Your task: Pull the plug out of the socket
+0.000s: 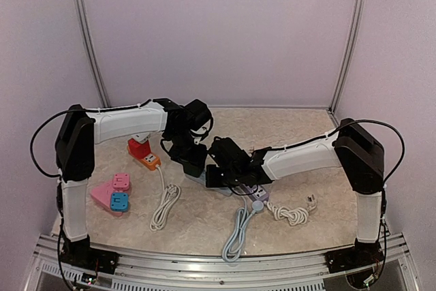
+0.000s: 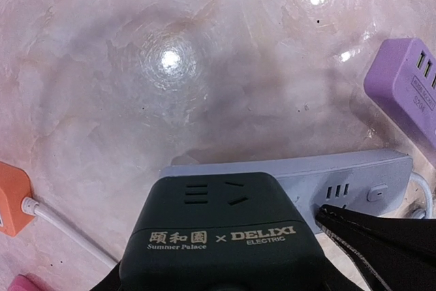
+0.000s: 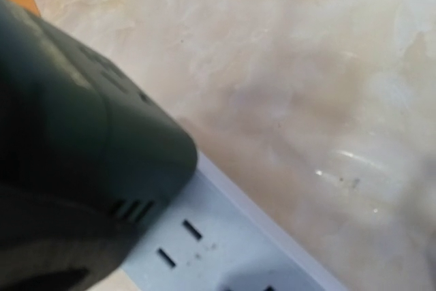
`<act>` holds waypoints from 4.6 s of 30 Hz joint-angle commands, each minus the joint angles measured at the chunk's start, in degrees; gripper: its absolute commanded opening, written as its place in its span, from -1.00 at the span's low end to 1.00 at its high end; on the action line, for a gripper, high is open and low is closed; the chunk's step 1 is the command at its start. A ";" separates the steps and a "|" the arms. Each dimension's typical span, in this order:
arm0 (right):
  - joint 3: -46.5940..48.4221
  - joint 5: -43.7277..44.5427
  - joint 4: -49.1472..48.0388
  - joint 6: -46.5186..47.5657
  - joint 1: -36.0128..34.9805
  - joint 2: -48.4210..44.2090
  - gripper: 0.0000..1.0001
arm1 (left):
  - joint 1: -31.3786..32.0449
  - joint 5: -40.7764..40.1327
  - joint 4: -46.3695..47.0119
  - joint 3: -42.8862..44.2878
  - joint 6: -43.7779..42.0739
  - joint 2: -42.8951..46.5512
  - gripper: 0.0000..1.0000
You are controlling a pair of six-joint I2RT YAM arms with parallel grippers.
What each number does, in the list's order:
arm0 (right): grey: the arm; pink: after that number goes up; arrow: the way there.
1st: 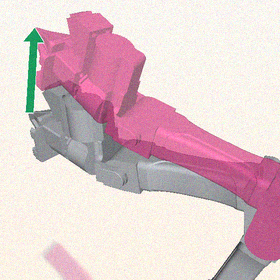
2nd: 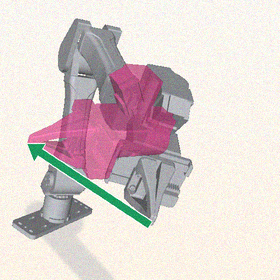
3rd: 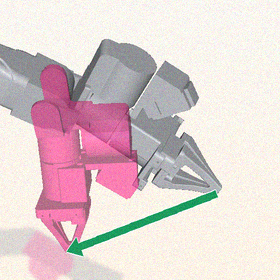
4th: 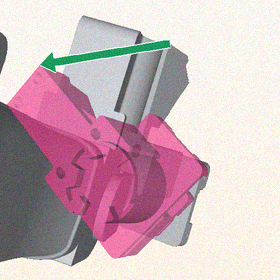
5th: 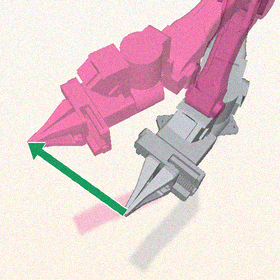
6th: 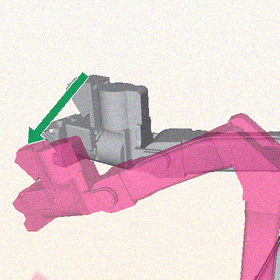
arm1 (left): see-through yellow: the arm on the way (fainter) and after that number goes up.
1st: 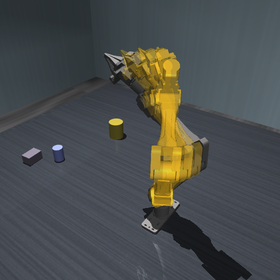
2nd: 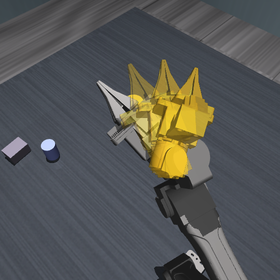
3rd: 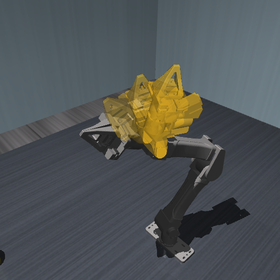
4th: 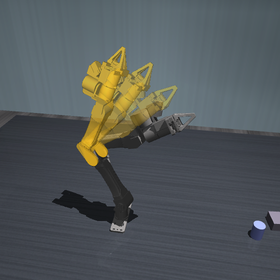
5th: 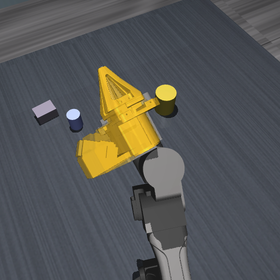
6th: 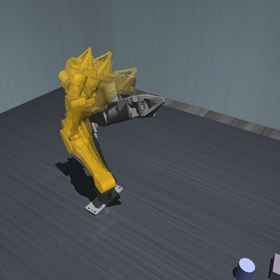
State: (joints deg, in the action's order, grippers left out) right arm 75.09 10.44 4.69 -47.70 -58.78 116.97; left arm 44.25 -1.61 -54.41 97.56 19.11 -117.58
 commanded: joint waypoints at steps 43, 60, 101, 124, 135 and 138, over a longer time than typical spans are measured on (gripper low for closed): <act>-5.87 8.25 16.46 5.38 4.84 -16.66 -0.92 | -13.84 26.82 10.79 18.12 10.83 -12.87 -0.46; -10.56 8.33 16.42 4.71 6.49 -22.18 -0.88 | -13.84 28.54 10.18 21.58 10.48 -21.19 -0.17; -7.99 5.22 15.28 6.14 6.31 -17.25 -0.86 | -10.88 11.89 3.17 14.42 1.25 -8.57 0.59; -8.97 4.27 14.91 5.75 6.03 -16.81 -0.86 | -13.80 17.08 5.42 20.07 5.32 -17.84 -0.37; -7.97 4.21 15.59 6.15 5.96 -16.07 -0.87 | -10.55 21.10 3.16 33.73 9.36 -24.24 -0.27; -7.89 4.29 15.81 6.22 5.93 -16.21 -0.87 | -10.33 20.02 1.35 36.93 9.16 -25.31 -0.19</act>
State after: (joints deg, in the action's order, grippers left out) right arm 66.08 14.59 19.88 -41.80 -52.64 100.20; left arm 32.93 17.89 -50.17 130.37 27.42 -141.29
